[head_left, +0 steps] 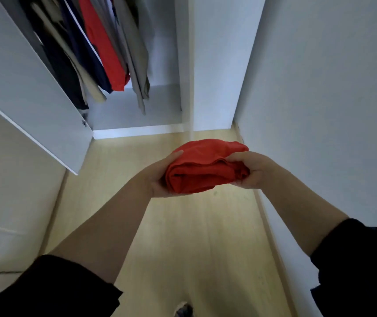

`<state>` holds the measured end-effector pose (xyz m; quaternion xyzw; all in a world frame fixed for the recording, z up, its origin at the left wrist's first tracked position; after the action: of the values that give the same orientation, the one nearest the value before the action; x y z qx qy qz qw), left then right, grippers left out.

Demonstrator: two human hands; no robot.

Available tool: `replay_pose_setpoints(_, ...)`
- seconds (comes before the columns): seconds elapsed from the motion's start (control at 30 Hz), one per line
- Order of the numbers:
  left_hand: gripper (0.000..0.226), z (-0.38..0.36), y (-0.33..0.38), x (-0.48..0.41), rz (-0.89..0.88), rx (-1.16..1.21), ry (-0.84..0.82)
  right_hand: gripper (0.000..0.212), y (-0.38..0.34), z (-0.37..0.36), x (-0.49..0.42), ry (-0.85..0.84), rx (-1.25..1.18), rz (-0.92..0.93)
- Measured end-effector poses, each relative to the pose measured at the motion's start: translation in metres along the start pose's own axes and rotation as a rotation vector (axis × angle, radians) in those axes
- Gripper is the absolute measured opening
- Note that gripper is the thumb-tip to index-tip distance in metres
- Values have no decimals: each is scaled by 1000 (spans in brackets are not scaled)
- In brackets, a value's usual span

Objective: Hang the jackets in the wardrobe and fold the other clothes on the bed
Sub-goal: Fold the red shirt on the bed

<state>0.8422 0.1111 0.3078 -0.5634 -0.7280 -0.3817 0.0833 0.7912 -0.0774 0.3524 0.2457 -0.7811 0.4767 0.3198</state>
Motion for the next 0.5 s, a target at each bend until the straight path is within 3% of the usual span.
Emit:
replay_pose_setpoints(0.07,57,-3,34,43,-55,-51,36,13,-23,-45,12,-20,25,36)
replay_pose_setpoints(0.27,8,-4,128,146,-300,-75,268,15,-82,-161,39,-132,59,162)
replay_pose_setpoints(0.5,8,-15,246,198,-493,-80,320,22,-181,-257,45,-177,108,353)
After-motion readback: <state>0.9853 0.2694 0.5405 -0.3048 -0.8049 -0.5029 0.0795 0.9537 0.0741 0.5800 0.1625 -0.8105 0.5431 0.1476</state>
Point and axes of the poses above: each hand's wrist, its own x-axis away from the middle knuckle, its own z-axis out of the back of the hand, y = z × x, the point moved 7 cm from there along -x, towards the middle knuckle, and after that the axes turned 13 degrees about -y, right-handed, at the moved point
